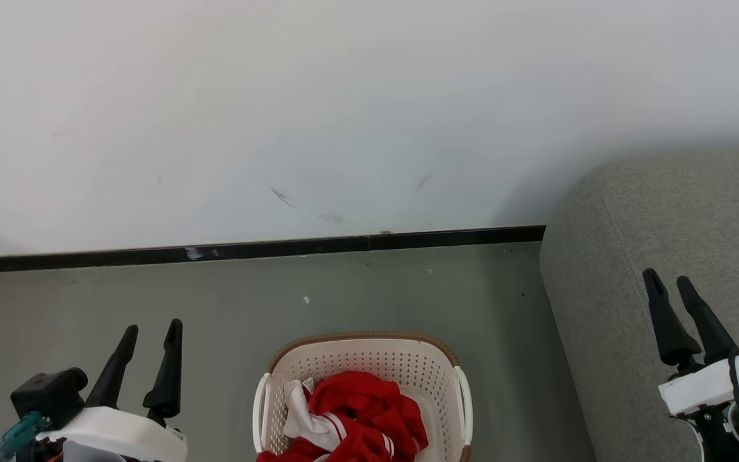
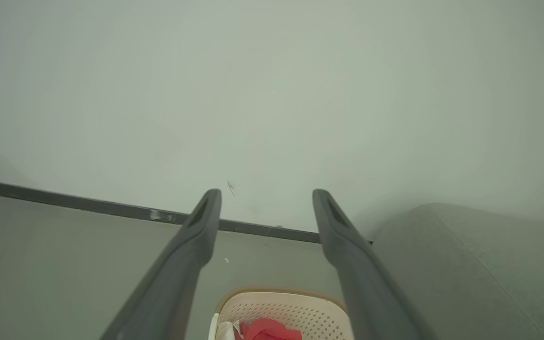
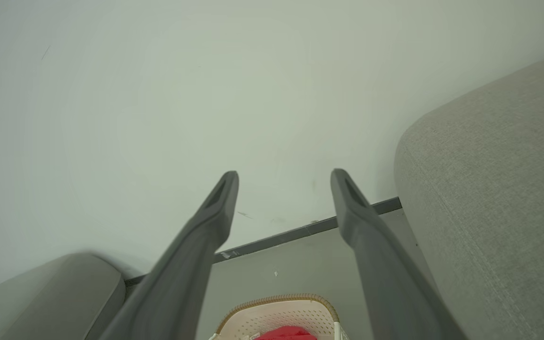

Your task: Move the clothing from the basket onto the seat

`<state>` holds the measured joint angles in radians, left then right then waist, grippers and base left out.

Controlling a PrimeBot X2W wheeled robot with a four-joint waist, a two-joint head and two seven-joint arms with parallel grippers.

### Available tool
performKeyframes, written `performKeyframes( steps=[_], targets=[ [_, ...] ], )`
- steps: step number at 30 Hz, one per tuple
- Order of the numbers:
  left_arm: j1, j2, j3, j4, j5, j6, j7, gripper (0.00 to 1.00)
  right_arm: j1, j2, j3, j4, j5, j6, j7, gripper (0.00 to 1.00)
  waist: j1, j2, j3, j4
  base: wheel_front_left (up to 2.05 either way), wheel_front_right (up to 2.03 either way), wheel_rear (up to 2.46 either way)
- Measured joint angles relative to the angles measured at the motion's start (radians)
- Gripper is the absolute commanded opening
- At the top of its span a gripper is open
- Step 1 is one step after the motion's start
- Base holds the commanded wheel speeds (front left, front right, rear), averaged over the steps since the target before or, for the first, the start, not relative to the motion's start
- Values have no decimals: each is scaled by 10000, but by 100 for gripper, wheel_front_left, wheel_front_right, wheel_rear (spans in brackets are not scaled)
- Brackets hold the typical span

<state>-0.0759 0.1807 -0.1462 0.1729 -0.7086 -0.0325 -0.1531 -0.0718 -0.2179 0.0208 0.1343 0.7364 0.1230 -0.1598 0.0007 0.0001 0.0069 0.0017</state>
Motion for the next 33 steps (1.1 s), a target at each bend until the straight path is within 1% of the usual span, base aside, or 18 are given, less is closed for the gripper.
performKeyframes(
  steps=[4,9,18,22,27,33],
  targets=[
    [-9,65,-123,-29,823,219,-176,100,-59,-6,-21,-144,-970,0,-98,100,-1,0,11,-1,0,0,0],
    [-10,2,-261,-4,1515,387,-389,100,-158,115,-13,-278,-1885,0,-307,100,-1,0,23,4,0,0,0],
    [-32,-132,-353,46,2803,575,-732,100,-149,345,-13,-307,-3570,2,-619,100,-2,0,37,64,0,0,0],
    [-186,-150,-353,31,3344,579,-874,100,-149,399,-52,-366,-4188,2,-782,100,-2,0,42,83,0,0,0],
    [-208,-198,-349,4,3787,579,-963,100,-149,539,-69,-458,-4692,2,-880,100,-2,0,37,98,0,0,0],
    [-208,-278,-284,8,3858,573,-963,100,-149,612,-121,-516,-4711,4,-880,100,-2,0,34,100,0,0,0]
  ],
)
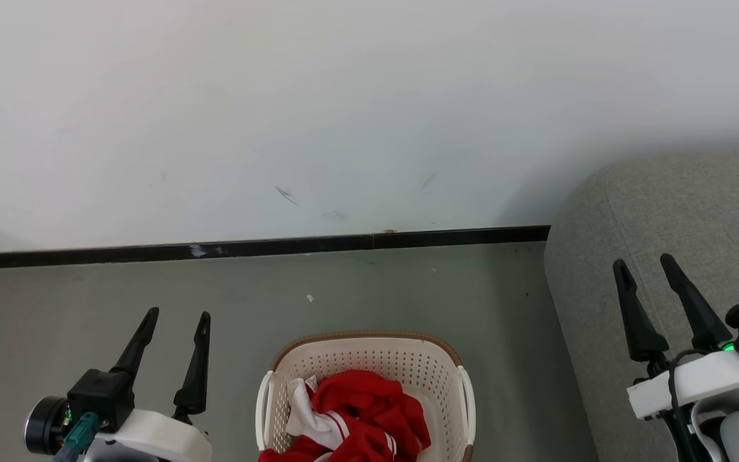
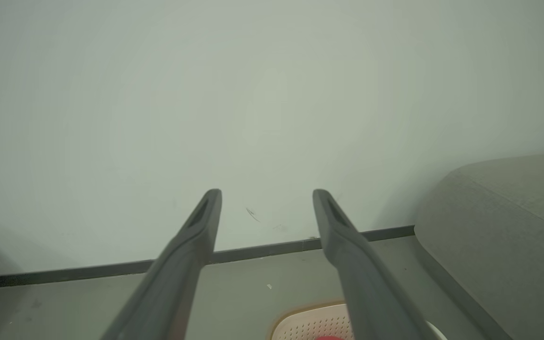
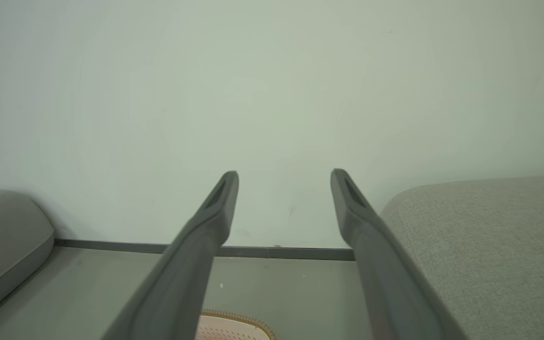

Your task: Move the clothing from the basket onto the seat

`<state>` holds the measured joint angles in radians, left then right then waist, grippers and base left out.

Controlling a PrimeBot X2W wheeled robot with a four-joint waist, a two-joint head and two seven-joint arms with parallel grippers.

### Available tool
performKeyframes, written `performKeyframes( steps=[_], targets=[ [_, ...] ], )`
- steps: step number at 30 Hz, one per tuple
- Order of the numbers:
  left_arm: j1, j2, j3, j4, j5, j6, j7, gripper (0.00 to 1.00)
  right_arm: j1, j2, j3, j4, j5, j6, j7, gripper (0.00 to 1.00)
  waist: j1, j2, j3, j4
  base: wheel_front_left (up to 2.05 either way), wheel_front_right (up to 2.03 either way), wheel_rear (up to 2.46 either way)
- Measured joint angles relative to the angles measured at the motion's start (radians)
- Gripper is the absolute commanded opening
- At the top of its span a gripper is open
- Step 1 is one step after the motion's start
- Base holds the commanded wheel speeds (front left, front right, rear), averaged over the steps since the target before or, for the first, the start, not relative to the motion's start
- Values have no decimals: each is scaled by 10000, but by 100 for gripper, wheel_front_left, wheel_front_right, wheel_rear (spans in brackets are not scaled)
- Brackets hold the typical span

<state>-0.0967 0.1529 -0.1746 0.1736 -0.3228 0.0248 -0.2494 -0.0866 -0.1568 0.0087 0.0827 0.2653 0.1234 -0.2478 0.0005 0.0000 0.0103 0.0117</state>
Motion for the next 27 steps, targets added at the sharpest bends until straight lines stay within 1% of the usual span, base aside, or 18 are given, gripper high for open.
performKeyframes(
  steps=[8,27],
  targets=[
    [1,-105,127,13,88,-27,0,100,3,138,-65,-29,-23,-2,0,100,-1,0,28,0,0,0,0],
    [1,-416,523,249,75,-293,0,100,5,318,-303,-96,-8,0,0,100,-2,0,202,-14,0,0,0]
  ],
)
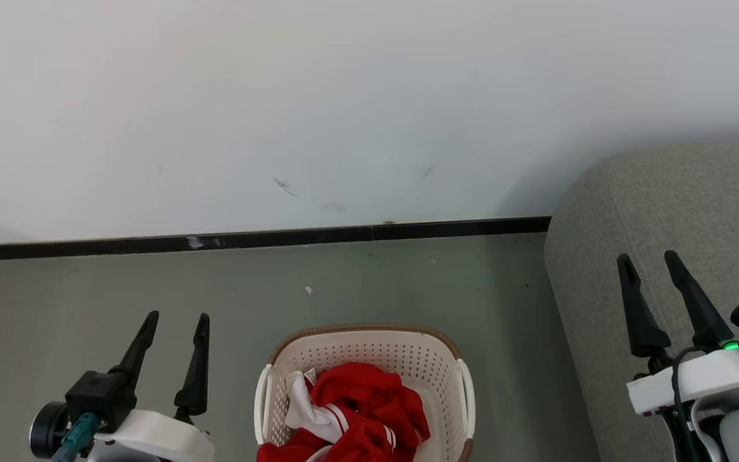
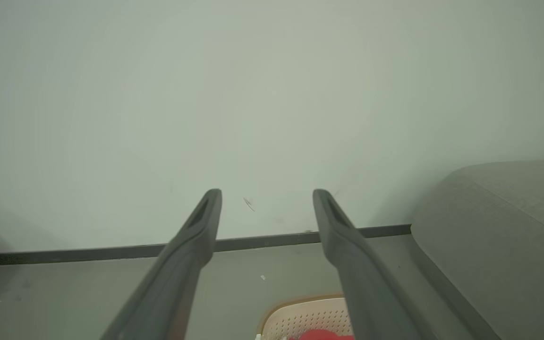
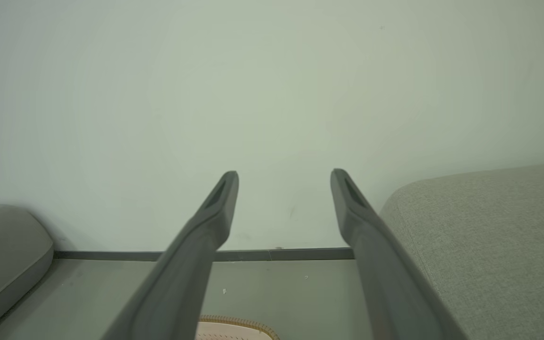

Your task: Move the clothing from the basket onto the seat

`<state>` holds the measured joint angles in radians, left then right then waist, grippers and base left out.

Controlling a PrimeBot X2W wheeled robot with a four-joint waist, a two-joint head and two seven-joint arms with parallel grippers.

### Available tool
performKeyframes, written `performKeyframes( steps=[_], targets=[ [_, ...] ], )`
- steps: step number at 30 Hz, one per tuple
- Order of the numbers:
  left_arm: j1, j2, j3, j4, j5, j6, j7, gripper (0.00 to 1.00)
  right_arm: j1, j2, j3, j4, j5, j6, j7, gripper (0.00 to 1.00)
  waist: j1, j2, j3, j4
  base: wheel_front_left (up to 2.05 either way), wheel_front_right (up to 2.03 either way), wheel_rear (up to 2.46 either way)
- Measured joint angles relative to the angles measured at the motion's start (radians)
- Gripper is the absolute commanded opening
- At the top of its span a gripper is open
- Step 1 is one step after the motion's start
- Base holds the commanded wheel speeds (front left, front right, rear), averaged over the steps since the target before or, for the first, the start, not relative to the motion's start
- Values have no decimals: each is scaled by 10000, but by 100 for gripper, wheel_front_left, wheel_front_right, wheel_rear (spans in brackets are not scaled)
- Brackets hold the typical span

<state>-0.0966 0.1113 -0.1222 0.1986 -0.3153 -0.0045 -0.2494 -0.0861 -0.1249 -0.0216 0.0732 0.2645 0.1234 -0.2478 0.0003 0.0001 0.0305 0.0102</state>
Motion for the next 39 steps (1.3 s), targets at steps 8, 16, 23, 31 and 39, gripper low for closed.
performKeyframes(
  steps=[8,16,23,31,39],
  targets=[
    [-1,-86,-2,192,-8,-171,0,100,0,82,-136,-111,71,-2,0,100,0,0,139,-51,0,0,0],
    [-175,-142,8,257,-8,-293,0,100,-1,161,-213,-307,136,0,-2,100,0,0,382,-147,0,0,0],
    [-253,-173,4,378,-10,-435,0,100,-3,203,-219,-395,174,-2,-2,100,-1,0,693,-252,0,0,0],
    [-458,-188,-58,665,-115,-562,0,100,-47,226,-213,-650,247,0,-2,100,0,0,1127,-382,0,0,0],
    [-806,-228,-347,1024,-190,-731,15,100,-265,221,58,-757,265,0,-2,100,-1,0,1694,-531,0,0,0]
  ],
)
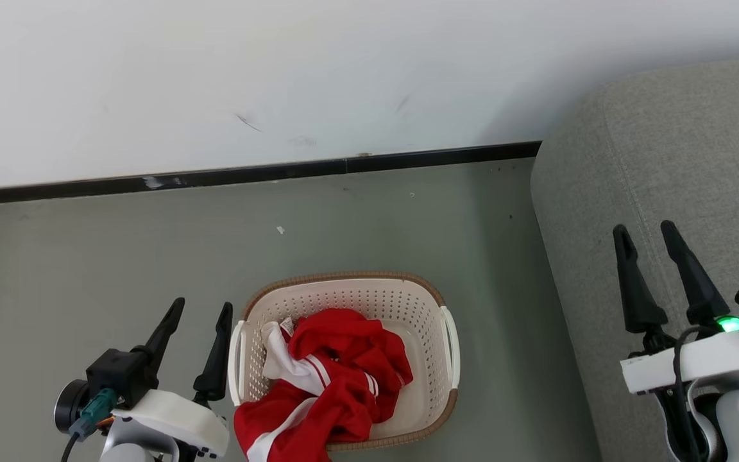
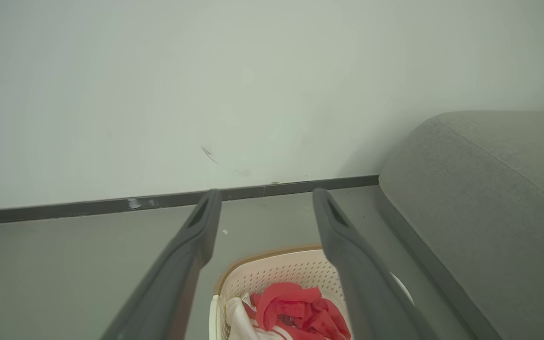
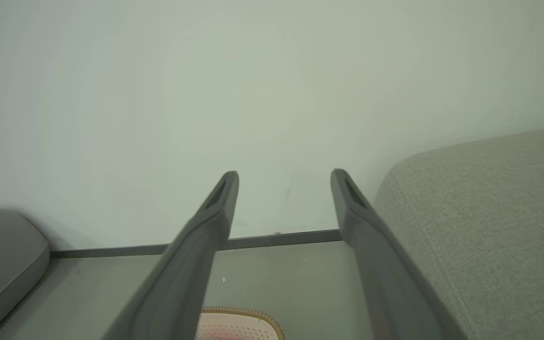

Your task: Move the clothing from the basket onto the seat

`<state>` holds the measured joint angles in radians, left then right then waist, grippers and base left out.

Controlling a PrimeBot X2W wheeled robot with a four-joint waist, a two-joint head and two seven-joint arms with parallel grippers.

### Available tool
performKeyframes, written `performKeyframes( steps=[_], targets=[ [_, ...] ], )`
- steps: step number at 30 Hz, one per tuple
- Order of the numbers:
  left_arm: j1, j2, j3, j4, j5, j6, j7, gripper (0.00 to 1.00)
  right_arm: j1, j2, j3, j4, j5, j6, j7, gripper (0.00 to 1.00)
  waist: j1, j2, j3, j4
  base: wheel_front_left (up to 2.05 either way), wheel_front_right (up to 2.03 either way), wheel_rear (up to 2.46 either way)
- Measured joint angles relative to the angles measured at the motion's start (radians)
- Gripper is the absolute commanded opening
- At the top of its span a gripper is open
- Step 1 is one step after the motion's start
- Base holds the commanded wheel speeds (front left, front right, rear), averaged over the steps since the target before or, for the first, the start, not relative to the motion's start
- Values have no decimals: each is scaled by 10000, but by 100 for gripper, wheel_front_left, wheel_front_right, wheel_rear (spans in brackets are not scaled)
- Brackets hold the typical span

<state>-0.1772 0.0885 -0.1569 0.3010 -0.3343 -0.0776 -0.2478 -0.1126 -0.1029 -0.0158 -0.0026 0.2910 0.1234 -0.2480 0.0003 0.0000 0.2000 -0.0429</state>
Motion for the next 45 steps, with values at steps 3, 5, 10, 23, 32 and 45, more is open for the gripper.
performKeyframes(
  steps=[3,5,10,23,32,45],
  targets=[
    [-69,-2,-117,96,0,-58,13,100,-197,0,31,-61,84,0,0,100,0,0,210,-50,0,0,0],
    [-180,-2,-186,155,2,-65,63,100,-200,4,50,-73,86,0,0,100,0,0,357,-85,0,0,0],
    [-487,-8,-368,347,4,-146,194,100,-372,23,81,-100,247,-2,0,100,0,0,745,-163,0,0,0],
    [-1191,-155,-1028,1135,23,-311,811,100,-1127,267,50,-374,543,-2,-2,100,0,0,1810,-407,0,0,0],
    [-1850,-253,-1699,1985,104,-322,1613,100,-1642,313,144,-518,616,-2,-73,100,-1,0,2565,-611,0,0,0],
    [-3153,-393,-2343,3003,15,-408,2604,100,-2339,376,485,-560,686,0,-73,100,-1,0,3561,-922,0,0,0]
  ],
)
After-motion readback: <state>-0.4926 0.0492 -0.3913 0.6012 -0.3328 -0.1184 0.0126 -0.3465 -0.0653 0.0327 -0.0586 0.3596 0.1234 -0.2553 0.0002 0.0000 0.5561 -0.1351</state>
